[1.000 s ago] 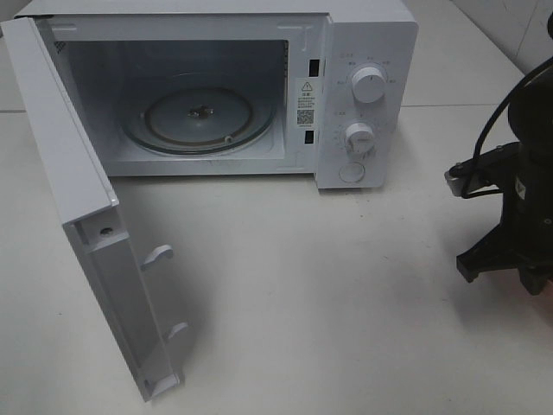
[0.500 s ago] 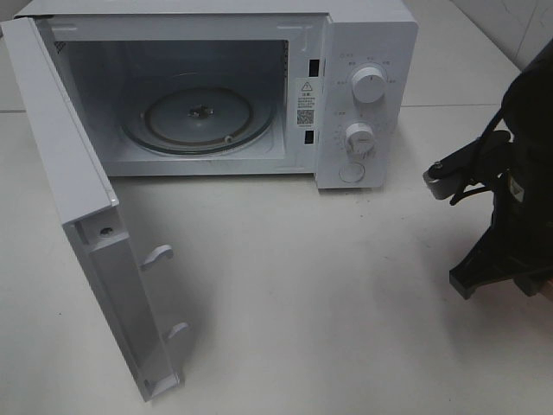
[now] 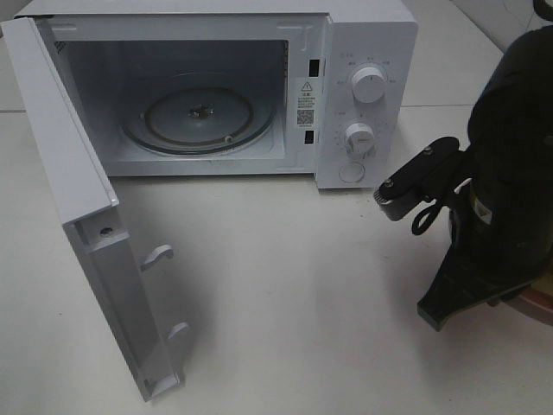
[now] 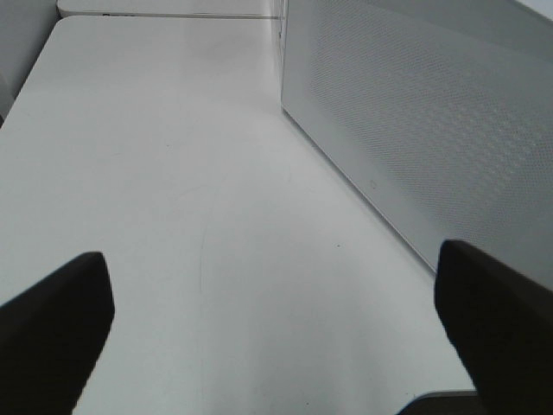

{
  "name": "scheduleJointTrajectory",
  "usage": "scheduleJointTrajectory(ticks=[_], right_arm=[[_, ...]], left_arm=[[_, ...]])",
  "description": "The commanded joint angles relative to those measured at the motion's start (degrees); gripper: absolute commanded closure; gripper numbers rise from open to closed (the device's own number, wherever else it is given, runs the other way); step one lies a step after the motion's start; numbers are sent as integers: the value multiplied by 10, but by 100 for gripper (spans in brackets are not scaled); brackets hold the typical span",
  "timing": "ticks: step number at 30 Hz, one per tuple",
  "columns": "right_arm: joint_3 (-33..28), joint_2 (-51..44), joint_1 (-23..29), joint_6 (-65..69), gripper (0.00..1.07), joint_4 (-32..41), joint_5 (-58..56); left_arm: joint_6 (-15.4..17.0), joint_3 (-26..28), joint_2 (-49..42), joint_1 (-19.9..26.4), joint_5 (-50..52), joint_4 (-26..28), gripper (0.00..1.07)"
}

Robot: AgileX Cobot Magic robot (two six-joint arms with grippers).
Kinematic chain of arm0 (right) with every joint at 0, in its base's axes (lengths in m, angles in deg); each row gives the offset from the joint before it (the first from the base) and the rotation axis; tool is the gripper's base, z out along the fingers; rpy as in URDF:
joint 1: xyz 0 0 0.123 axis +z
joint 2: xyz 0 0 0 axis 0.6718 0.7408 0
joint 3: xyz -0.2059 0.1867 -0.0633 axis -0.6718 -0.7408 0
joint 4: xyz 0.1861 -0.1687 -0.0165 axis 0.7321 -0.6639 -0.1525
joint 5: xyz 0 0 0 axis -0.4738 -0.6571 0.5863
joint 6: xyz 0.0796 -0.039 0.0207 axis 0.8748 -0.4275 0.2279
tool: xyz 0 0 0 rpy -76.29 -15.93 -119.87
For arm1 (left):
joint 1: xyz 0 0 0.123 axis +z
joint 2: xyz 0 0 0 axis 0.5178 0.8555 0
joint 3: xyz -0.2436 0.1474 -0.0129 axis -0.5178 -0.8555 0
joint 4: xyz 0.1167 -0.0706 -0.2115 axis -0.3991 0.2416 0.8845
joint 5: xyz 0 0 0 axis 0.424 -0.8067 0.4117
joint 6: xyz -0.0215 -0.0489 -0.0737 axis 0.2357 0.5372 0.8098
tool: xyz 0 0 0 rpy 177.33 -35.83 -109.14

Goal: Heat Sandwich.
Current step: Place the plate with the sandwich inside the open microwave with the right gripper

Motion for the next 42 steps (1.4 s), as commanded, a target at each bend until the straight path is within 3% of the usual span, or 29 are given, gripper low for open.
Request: scheduleJointTrajectory(ticks=[1,9,16,42], right_arm=[[-3,-4,18,-11,107,-10,-15],[-3,-4,100,-30,107,-27,-16],[-3,-4,142,-81,107,-39,-14],[-3,-4,146,-387,107,-37,77]], left_arm=[[2,-2,-13,-3,4,1,11],[2,-2,-13,-3,4,1,11],[2,-2,-13,-3,4,1,11],[2,-2,-13,-3,4,1,11]])
